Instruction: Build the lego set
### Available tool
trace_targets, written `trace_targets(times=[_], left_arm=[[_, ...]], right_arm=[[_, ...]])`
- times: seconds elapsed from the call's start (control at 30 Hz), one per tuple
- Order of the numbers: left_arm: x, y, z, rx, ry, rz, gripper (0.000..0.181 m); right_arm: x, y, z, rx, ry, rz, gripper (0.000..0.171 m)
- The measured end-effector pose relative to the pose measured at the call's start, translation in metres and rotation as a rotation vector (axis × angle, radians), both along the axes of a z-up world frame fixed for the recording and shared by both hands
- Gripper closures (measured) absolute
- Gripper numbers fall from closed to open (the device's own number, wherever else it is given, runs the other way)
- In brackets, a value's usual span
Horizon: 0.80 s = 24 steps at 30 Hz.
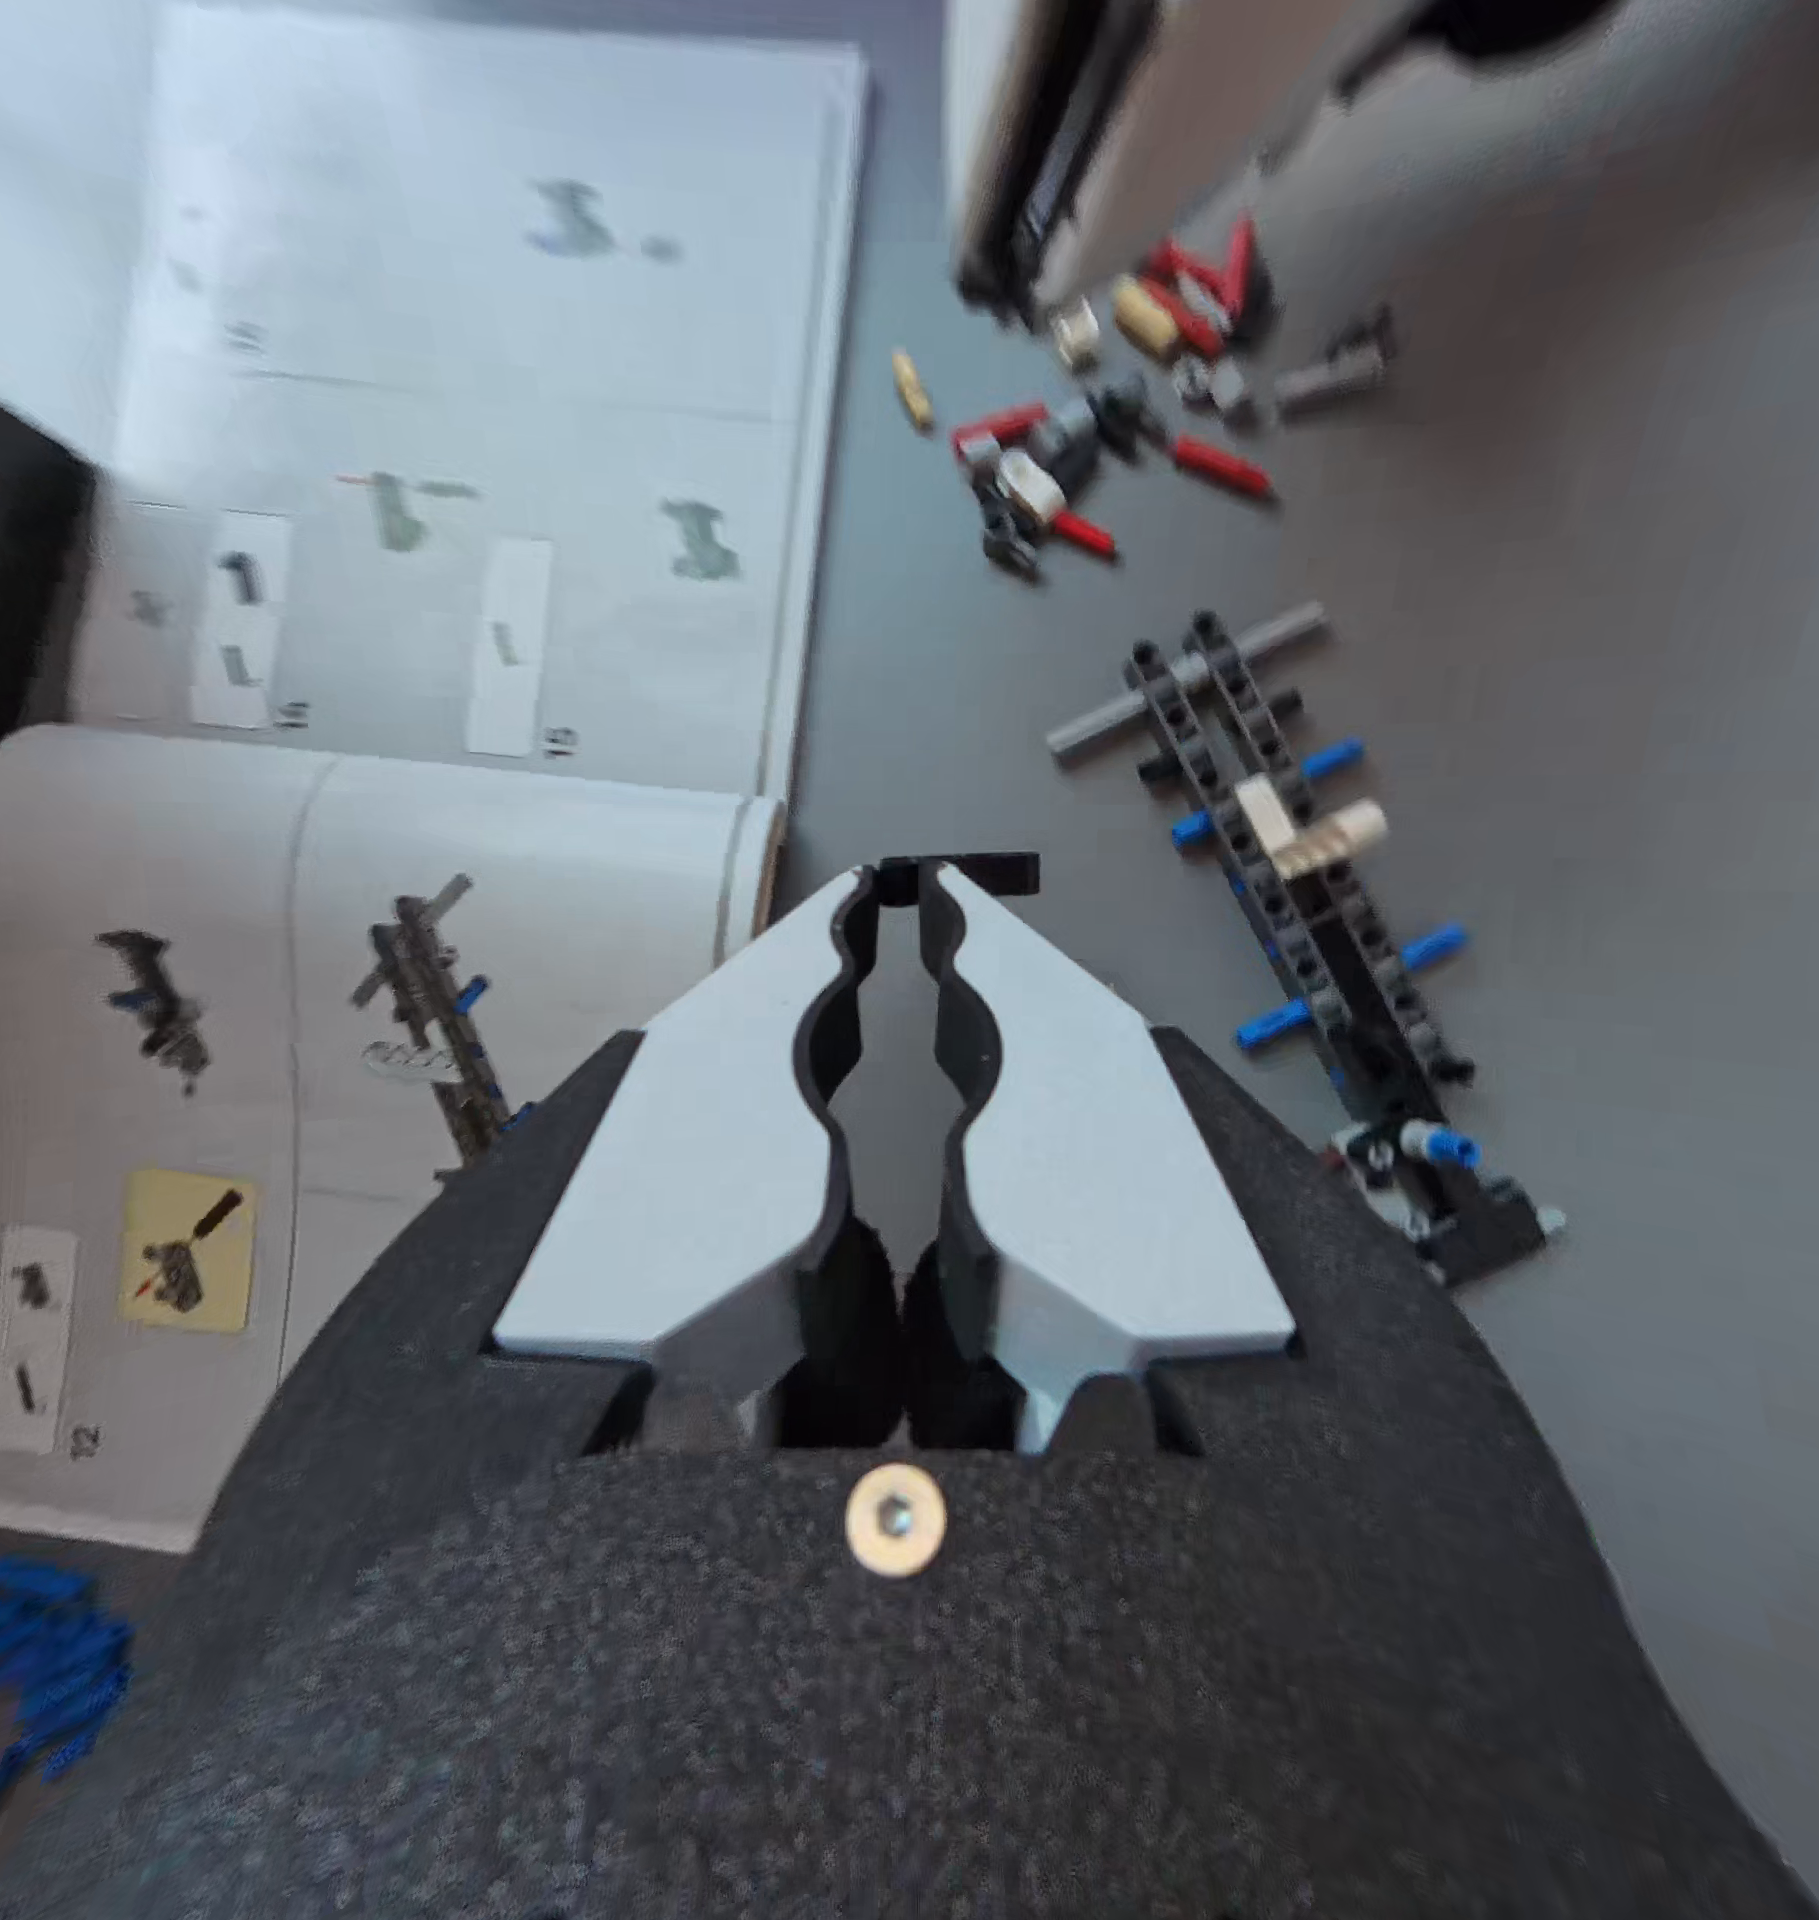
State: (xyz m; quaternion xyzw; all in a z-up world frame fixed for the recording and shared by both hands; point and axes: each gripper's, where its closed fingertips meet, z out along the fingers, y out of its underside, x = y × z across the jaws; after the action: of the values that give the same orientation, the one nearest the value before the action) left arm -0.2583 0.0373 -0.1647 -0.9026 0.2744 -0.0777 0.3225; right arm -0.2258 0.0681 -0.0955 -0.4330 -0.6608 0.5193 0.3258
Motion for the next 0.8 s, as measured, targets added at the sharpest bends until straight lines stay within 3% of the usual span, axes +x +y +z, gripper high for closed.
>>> trace_targets(times=[0.03,0.17,0.37,0.6,0.8], left_arm=[[-0.005,0.006,0.016,0.103,-0.058,0.116,0.175],[-0.013,0.000,0.073,0.434,-0.333,0.443,0.176],[0.001,-0.018,0.117,0.744,-0.501,0.643,0.176],[0.014,-0.022,0.111,0.856,-0.318,0.733,0.176],[0.000,-0.031,0.102,0.852,-0.422,0.858,0.176]], right_arm=[[-0.001,0.000,-0.001,-0.001,-0.003,-0.003,0.171],[-0.004,-0.013,-0.010,-0.039,-0.038,0.031,0.171],[-0.002,-0.045,0.016,-0.039,0.162,0.042,0.171],[0.006,-0.053,0.043,-0.218,0.258,0.045,0.171],[0.002,-0.055,0.032,-0.219,0.211,0.047,0.171]])
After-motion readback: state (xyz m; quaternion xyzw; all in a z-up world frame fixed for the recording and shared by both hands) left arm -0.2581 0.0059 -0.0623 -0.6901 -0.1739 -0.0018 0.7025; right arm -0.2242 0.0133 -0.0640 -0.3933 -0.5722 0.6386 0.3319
